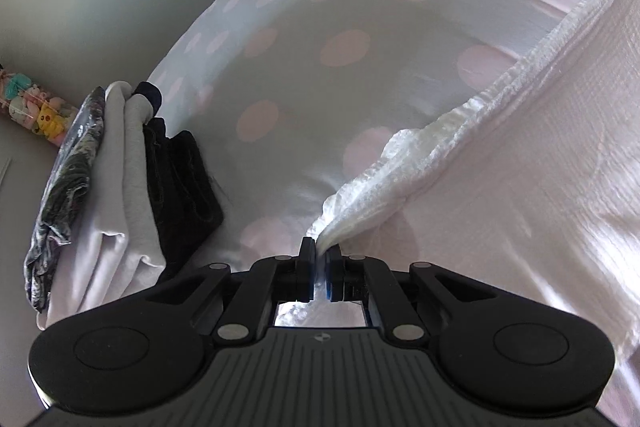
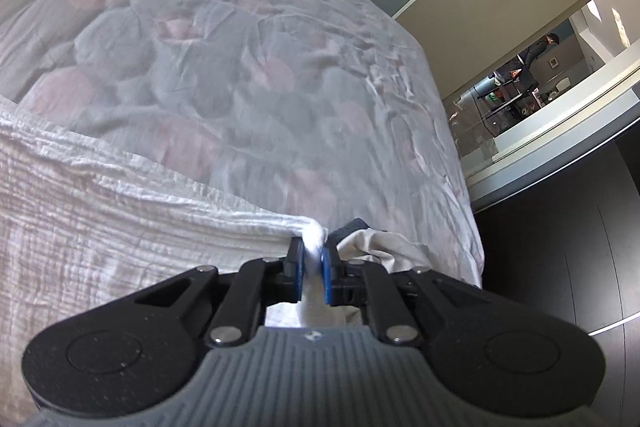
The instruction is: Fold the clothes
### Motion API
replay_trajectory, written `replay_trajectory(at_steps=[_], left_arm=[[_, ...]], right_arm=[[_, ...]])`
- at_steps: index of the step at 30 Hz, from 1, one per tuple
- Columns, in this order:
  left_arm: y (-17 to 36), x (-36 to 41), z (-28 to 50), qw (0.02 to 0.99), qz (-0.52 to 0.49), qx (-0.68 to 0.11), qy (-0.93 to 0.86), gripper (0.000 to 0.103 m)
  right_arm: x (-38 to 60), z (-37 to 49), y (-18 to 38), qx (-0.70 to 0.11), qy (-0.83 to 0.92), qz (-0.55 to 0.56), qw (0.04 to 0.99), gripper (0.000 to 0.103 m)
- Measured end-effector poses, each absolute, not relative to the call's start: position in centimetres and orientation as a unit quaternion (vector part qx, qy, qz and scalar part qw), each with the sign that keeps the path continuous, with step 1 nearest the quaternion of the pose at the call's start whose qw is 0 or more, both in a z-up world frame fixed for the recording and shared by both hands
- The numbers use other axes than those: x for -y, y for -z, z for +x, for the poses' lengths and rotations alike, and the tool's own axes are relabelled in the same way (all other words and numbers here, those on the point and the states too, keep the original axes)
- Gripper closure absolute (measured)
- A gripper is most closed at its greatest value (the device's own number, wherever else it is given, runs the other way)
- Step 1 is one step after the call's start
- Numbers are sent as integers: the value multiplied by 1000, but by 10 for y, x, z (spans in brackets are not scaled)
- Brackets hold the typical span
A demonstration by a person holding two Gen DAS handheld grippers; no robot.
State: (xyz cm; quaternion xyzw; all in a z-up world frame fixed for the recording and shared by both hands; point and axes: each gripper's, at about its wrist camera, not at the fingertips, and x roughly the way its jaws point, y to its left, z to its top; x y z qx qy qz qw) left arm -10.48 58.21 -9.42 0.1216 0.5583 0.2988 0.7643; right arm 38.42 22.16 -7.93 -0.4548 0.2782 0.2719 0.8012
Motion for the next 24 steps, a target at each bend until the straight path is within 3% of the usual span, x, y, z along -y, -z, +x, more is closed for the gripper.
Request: replay_trajectory(at_steps=[7, 10, 11, 13, 15, 18, 24], left_arm=[[127, -606, -89, 761, 97, -563, -306, 96], [130, -608, -89, 763, 88, -555, -319, 87], [129, -608, -90, 764, 82, -551, -324, 82], [122, -608, -94, 770, 65, -537, -337, 78], [113, -606, -99, 775, 49, -521, -353, 62], [97, -595, -107, 786, 38, -493, -372, 42], [75, -561, -114, 809, 39, -462, -362, 39]], right_arm=[[-253, 416, 126, -299, -266, -447, 800, 92], [-256, 421, 133, -304, -265, -434, 806, 85], [-257, 423, 135, -305, -265, -430, 807, 75], [-253, 426, 131, -302, -260, -415, 818, 67], [-245, 427, 119, -301, -257, -387, 833, 54], [-226, 425, 96, -298, -251, -352, 851, 51], [-179, 408, 53, -291, -246, -317, 869, 50]])
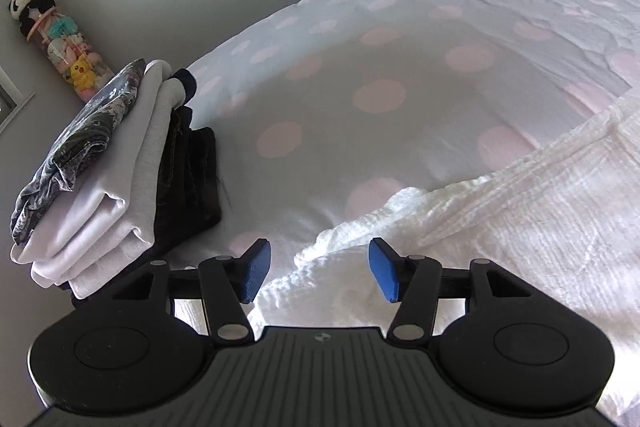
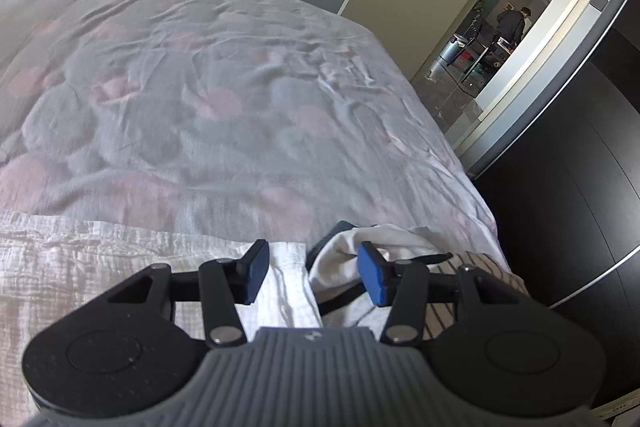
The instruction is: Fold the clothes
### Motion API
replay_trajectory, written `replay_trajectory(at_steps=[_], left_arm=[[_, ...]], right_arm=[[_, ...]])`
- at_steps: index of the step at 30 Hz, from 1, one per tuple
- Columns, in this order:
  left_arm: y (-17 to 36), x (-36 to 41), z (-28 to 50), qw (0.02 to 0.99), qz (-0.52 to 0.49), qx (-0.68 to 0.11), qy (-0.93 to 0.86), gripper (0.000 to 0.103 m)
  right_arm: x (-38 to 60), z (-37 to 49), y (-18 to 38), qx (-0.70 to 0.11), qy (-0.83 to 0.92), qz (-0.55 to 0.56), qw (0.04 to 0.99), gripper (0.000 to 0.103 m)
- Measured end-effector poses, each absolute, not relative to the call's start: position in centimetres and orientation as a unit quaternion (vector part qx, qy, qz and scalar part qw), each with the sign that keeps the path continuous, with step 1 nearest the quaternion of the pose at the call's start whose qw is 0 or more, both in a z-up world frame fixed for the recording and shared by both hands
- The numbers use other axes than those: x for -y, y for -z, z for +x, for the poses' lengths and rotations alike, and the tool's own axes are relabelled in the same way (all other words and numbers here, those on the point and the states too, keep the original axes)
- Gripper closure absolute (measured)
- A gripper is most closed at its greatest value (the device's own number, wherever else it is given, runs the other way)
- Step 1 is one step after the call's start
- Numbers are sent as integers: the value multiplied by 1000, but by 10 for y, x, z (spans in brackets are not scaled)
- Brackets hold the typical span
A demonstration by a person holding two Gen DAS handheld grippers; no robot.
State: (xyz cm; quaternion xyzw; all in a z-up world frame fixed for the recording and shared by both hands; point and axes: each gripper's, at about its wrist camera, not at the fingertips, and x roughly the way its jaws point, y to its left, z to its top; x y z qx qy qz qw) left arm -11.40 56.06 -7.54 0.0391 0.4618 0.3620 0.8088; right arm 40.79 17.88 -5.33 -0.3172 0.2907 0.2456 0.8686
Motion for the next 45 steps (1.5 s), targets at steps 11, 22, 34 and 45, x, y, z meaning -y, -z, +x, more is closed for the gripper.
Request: replay_trajectory(at_steps=[11, 22, 34, 45], left_arm=[[75, -500, -70, 845, 95, -468, -241, 39], [132, -465, 36, 859, 134, -476, -133, 39], [171, -469, 72, 863, 119, -481, -95, 45], [145, -452, 64, 884, 119, -432, -131, 100]], right_arm=[[-149, 374, 59, -302, -303, -346, 835, 51], [-169, 420, 110, -304, -331, -355, 820, 52], [-204, 456, 166, -320, -363, -328, 812, 67], [-188, 429, 127, -254, -348, -338, 837, 99]])
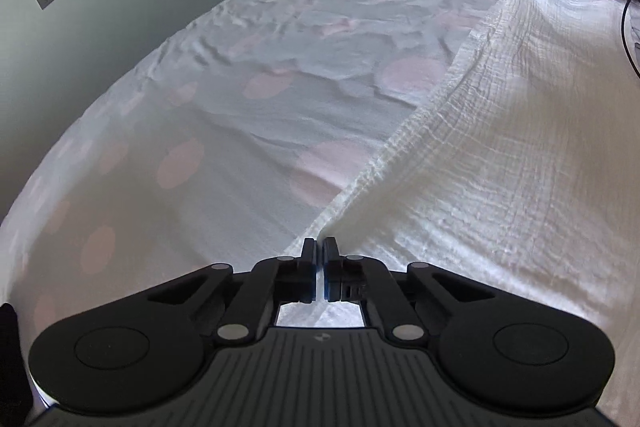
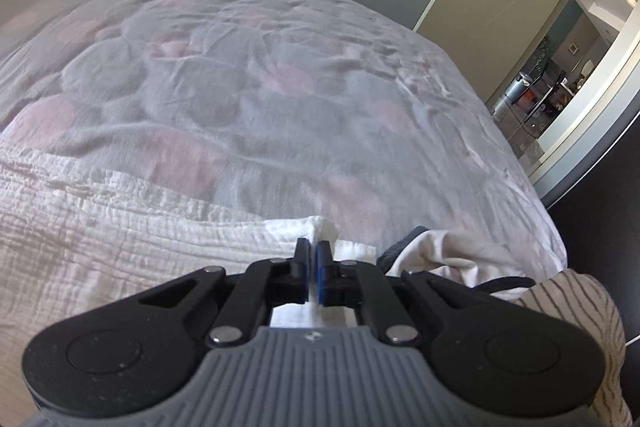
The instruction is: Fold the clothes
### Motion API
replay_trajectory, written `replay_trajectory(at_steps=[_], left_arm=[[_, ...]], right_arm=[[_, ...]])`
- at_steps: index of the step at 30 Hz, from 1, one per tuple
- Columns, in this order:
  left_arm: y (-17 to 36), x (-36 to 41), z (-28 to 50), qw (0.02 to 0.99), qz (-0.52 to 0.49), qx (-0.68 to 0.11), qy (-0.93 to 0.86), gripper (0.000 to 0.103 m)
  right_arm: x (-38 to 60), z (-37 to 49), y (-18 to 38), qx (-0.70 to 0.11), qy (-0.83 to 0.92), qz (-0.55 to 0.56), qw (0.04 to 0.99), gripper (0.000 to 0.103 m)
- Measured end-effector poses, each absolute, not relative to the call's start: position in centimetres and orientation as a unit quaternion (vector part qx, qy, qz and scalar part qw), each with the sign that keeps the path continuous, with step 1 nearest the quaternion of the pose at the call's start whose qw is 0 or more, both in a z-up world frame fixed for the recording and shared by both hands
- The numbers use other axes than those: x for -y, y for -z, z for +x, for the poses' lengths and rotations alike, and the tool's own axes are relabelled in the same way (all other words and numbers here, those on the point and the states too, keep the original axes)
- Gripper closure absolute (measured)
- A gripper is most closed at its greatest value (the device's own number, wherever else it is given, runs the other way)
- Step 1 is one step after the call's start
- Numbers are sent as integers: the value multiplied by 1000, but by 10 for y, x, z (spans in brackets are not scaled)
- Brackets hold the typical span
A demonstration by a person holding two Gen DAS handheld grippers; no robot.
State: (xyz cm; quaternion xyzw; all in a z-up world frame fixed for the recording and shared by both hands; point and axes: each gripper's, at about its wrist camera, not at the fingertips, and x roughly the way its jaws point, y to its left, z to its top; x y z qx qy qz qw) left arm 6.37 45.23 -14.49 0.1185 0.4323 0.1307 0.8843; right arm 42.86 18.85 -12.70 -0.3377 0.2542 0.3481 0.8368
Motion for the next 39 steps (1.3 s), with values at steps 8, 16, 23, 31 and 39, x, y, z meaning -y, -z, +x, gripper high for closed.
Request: replay_trajectory(at_steps=[8, 16, 23, 31, 39], left_arm=[[132, -467, 93, 888, 111, -416, -161, 100], [158, -476, 95, 883, 70, -438, -151, 83], [130, -445, 51, 891, 51, -430, -135, 69], [116, -364, -12, 882, 50, -464, -68, 63], [155, -312, -58, 849, 66, -521, -63, 55]], right_arm=[[-202, 448, 109, -242, -297, -327, 864, 99], [-213, 461, 147, -283, -285, -336, 852, 91], [-170, 443, 112, -276, -287, -274, 875, 65], [-108, 386, 98, -304, -293, -245, 873, 64], [-49, 344, 101, -340, -291, -211, 869, 64]])
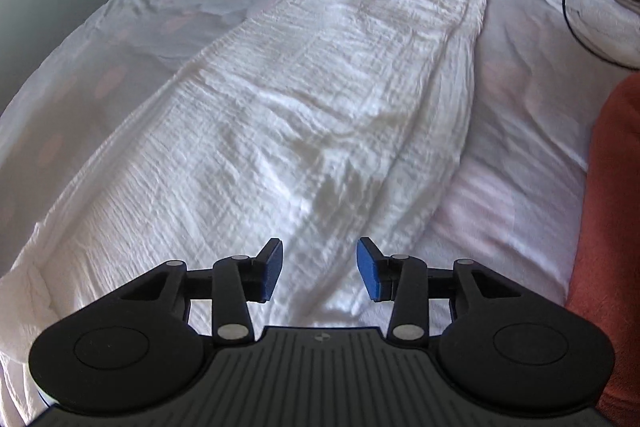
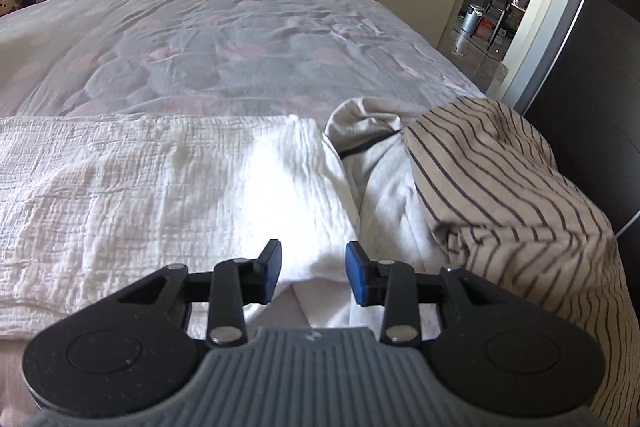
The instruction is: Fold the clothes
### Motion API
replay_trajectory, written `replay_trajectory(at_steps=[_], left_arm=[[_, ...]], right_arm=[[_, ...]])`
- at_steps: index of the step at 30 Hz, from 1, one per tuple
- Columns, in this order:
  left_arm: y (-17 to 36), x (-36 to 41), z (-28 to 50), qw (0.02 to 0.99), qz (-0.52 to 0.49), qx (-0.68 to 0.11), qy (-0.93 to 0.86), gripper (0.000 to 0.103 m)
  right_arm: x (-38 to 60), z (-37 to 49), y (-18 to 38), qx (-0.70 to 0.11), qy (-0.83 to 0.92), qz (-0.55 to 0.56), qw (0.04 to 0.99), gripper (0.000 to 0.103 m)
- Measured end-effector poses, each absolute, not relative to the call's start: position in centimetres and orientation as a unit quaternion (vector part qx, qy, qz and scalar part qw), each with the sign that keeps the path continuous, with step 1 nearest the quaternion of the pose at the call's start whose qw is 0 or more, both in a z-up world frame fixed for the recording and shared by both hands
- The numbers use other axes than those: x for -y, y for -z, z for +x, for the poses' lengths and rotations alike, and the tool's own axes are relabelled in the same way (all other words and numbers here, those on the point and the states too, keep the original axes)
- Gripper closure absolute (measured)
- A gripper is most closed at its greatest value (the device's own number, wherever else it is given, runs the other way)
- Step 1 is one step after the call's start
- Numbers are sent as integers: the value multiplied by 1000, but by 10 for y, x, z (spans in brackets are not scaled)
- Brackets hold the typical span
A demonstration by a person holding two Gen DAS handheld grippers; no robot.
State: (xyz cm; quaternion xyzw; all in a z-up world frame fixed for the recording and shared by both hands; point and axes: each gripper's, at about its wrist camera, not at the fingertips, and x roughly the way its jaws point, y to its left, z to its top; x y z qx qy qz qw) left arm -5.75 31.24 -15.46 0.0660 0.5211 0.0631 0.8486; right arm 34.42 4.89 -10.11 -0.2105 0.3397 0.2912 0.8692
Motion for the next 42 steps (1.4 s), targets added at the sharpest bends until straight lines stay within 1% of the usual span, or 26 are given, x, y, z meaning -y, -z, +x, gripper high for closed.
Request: replay_trajectory(at_steps=[4, 5, 6, 7, 8, 9, 10, 12, 13, 15, 18, 19, 20, 21, 25, 27, 29, 30, 31, 32, 33, 35, 37, 39, 41, 42], left_arm=[[173, -311, -68, 842, 50, -529, -91, 55], [174, -313, -71, 845, 39, -524, -98, 57], [174, -316, -72, 846, 28, -522, -104, 68], [175, -318, -72, 846, 19, -522, -111, 75], [174, -319, -72, 844, 13, -523, -116, 86], [173, -320, -72, 843, 10, -523, -121, 95], [171, -320, -73, 844, 7, -523, -124, 98], [158, -321, -79, 848, -1, -516, -124, 98], [152, -322, -82, 850, 0, -512, -124, 99], [142, -324, -88, 850, 5, -512, -123, 99], [144, -325, -89, 842, 15, -526, -120, 99], [147, -325, -88, 839, 16, -530, -122, 99], [150, -327, -85, 837, 11, -533, -124, 99], [151, -329, -84, 836, 7, -534, -126, 99], [150, -328, -80, 833, 8, -540, -121, 99], [152, -328, -78, 830, 11, -545, -120, 99], [154, -332, -76, 827, 6, -549, -122, 99], [154, -334, -77, 828, 2, -548, -122, 98], [153, -336, -77, 828, -3, -547, -120, 98], [152, -337, -77, 829, -7, -547, -119, 97], [152, -337, -78, 828, -9, -548, -117, 97], [149, -337, -81, 829, -13, -546, -117, 96], [144, -339, -86, 834, -27, -538, -117, 87], [135, -341, -91, 846, -47, -519, -116, 71], [127, -346, -93, 855, -58, -501, -120, 65], [123, -349, -94, 859, -62, -492, -124, 62]], right_arm=[[-24, 346, 102, -362, -280, -150, 876, 64], [-21, 349, 103, -366, -278, -132, 878, 64], [-18, 351, 103, -370, -276, -115, 880, 64], [-16, 355, 105, -377, -275, -93, 879, 64], [-16, 359, 108, -388, -275, -67, 877, 64], [-16, 362, 112, -398, -273, -42, 875, 64], [-16, 365, 115, -408, -271, -19, 872, 64], [-18, 370, 123, -424, -270, 16, 864, 64], [-19, 372, 126, -429, -270, 30, 861, 63], [-22, 375, 131, -433, -268, 50, 859, 59], [-24, 384, 138, -434, -254, 76, 861, 61], [-23, 387, 139, -435, -247, 87, 862, 65], [-21, 391, 139, -434, -241, 98, 862, 90], [-19, 394, 139, -434, -235, 109, 863, 99], [-12, 395, 119, -397, -210, 84, 890, 99], [-10, 399, 116, -401, -218, 72, 887, 99], [-9, 403, 119, -419, -231, 70, 875, 97], [-8, 404, 122, -427, -233, 73, 871, 88], [-6, 404, 124, -431, -230, 78, 869, 84], [-3, 404, 124, -429, -227, 87, 870, 74], [2, 404, 123, -426, -227, 96, 871, 71], [9, 404, 122, -426, -226, 115, 869, 71], [16, 404, 121, -427, -226, 135, 865, 71], [18, 401, 122, -431, -236, 148, 858, 68], [16, 397, 126, -436, -247, 151, 852, 64], [13, 395, 128, -437, -251, 151, 850, 59]])
